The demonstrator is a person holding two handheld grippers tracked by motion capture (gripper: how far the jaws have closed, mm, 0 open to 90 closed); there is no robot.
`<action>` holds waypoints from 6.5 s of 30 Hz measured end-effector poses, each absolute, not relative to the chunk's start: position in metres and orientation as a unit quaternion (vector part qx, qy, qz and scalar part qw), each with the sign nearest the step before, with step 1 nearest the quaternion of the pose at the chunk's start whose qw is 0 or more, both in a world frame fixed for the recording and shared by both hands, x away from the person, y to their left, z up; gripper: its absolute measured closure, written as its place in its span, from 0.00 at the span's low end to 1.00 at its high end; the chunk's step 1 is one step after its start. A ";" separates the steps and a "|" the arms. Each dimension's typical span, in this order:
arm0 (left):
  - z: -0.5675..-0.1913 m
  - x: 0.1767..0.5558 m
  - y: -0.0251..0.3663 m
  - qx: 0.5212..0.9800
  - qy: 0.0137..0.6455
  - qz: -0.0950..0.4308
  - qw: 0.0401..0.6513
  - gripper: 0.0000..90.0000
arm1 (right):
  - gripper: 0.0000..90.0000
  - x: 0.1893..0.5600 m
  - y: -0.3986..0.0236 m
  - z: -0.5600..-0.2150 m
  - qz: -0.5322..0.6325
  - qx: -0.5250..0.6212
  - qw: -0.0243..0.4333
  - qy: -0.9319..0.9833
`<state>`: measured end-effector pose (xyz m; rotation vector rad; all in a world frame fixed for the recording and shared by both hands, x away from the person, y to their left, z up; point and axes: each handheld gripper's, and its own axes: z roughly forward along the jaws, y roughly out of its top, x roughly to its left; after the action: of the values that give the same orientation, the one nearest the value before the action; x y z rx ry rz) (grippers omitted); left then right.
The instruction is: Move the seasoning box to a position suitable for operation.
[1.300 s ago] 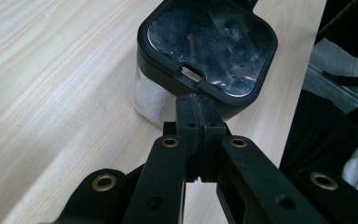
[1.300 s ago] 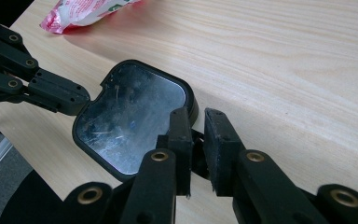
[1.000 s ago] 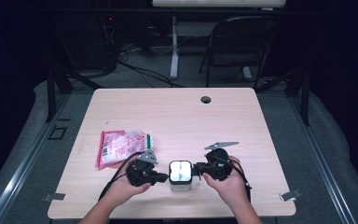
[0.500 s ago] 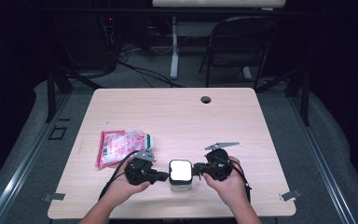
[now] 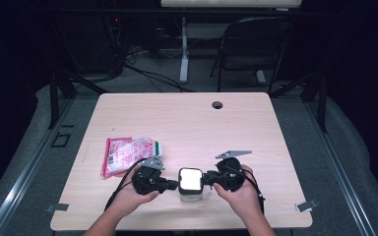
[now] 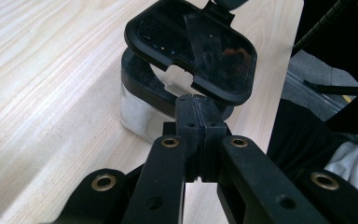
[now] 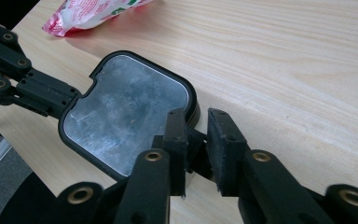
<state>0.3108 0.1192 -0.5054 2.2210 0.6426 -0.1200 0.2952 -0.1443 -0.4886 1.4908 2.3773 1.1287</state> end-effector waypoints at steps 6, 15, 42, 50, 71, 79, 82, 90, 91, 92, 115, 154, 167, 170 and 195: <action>-0.498 0.312 0.116 0.877 0.251 -0.039 0.408 0.98 | 0.66 0.288 -0.145 -0.483 0.382 0.467 0.063 0.795; -0.486 0.312 0.107 0.871 0.245 -0.034 0.425 0.93 | 0.55 0.266 -0.136 -0.467 0.392 0.425 0.068 0.813; -0.507 0.317 0.104 0.859 0.288 0.038 0.420 0.65 | 0.55 0.258 -0.109 -0.473 0.370 0.381 0.137 0.836; -0.517 0.320 0.099 0.863 0.290 0.034 0.411 0.67 | 0.57 0.257 -0.114 -0.473 0.378 0.387 0.137 0.830; -0.519 0.322 0.099 0.861 0.282 0.032 0.423 0.71 | 0.84 0.256 -0.161 -0.460 0.380 0.428 0.108 0.813; -0.519 0.322 0.099 0.861 0.280 0.031 0.424 0.72 | 0.85 0.258 -0.164 -0.462 0.379 0.440 0.100 0.808; -0.519 0.322 0.099 0.860 0.280 0.030 0.424 0.72 | 0.85 0.258 -0.164 -0.462 0.375 0.443 0.096 0.808; -0.519 0.322 0.099 0.860 0.286 0.025 0.421 0.72 | 0.83 0.258 -0.163 -0.462 0.381 0.439 0.102 0.807; -0.519 0.322 0.098 0.860 0.287 0.025 0.422 0.72 | 0.82 0.258 -0.163 -0.462 0.379 0.438 0.104 0.808; -0.518 0.322 0.098 0.860 0.287 0.025 0.421 0.72 | 0.80 0.258 -0.163 -0.462 0.376 0.438 0.103 0.810; -0.516 0.328 0.097 0.855 0.288 0.029 0.430 0.67 | 0.75 0.258 -0.153 -0.484 0.365 0.440 0.091 0.815; -0.519 0.319 0.096 0.862 0.274 0.028 0.425 0.75 | 0.93 0.268 -0.161 -0.491 0.377 0.465 0.091 0.796; -0.521 0.304 0.108 0.846 0.295 0.034 0.442 0.71 | 0.94 0.291 -0.157 -0.494 0.398 0.469 0.081 0.784; -0.522 0.299 0.112 0.844 0.296 0.040 0.446 0.69 | 0.94 0.298 -0.152 -0.495 0.404 0.468 0.080 0.782; -0.515 0.300 0.127 0.846 0.284 0.012 0.451 0.53 | 0.70 0.299 -0.146 -0.491 0.413 0.468 0.051 0.780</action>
<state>0.2998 0.1267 -0.5152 2.0902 0.7028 0.0289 0.2992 -0.1462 -0.4915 1.4254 2.3719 1.2556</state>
